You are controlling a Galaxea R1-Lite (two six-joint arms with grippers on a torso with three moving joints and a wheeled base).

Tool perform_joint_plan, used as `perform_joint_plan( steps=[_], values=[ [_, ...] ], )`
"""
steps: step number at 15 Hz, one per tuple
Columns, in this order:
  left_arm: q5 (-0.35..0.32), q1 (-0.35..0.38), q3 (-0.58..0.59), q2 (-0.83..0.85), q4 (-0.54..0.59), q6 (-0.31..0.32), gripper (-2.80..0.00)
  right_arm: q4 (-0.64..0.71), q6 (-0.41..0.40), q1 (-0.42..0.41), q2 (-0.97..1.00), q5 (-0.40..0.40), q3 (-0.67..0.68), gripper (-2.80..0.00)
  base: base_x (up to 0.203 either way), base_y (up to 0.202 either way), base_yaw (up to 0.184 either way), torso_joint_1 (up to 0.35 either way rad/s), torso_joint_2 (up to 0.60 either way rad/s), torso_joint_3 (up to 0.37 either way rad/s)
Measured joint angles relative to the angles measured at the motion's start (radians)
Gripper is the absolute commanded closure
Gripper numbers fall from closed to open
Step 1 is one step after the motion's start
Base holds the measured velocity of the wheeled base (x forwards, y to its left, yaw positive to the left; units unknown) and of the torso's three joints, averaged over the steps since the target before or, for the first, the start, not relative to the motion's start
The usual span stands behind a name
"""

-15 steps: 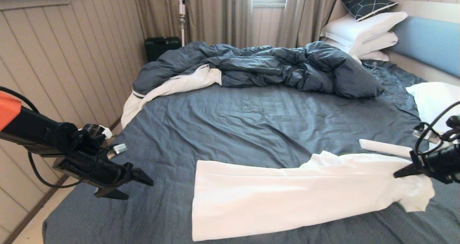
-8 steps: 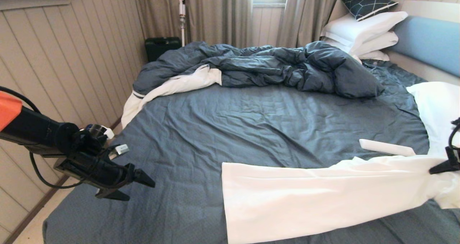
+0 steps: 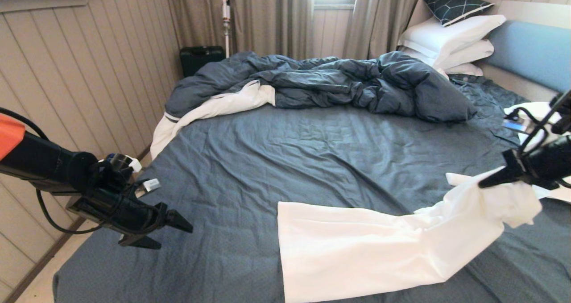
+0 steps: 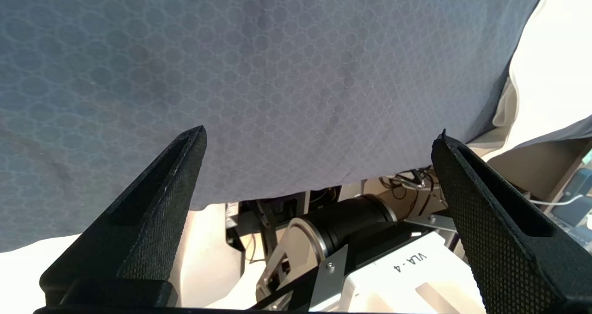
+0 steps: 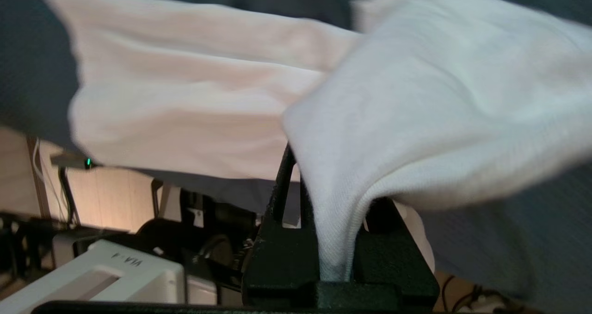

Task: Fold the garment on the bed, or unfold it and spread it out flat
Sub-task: Fold the white T-shirt

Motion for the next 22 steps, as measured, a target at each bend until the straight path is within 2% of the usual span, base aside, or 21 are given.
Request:
perform_joint_plan(
  steps=[3, 6, 8, 12, 16, 22],
  values=[
    [0.000, 0.000, 0.000, -0.003, 0.000, 0.000, -2.80, 0.009, 0.136, 0.269, -0.031, -0.029, -0.100, 0.00, 0.000, 0.000, 0.000, 0.000, 0.00, 0.000],
    [0.000, 0.000, 0.000, -0.003, 0.000, 0.000, -2.80, 0.011, 0.242, 0.479, 0.000, -0.072, -0.249, 0.00, 0.000, 0.000, 0.000, 0.000, 0.00, 0.000],
    [0.000, -0.001, 0.000, -0.004, 0.000, 0.000, -2.80, 0.001, 0.270, 0.589, 0.044, -0.100, -0.308, 0.00, 0.000, 0.000, 0.000, 0.000, 0.00, 0.000],
    [0.000, 0.000, -0.001, -0.004, 0.000, 0.000, -2.80, -0.020, 0.290, 0.786, 0.150, -0.124, -0.326, 0.00, 0.000, 0.000, 0.000, 0.000, 0.00, 0.000],
    [0.000, -0.001, -0.001, -0.009, 0.000, 0.000, -2.80, -0.061, 0.315, 0.893, 0.259, -0.153, -0.328, 0.00, 0.000, 0.000, 0.000, 0.000, 0.00, 0.000],
    [0.000, 0.000, -0.001, -0.010, 0.000, 0.002, -2.80, -0.108, 0.344, 0.998, 0.389, -0.180, -0.328, 0.00, 0.000, 0.000, 0.000, 0.000, 0.00, 0.000]
  ],
)
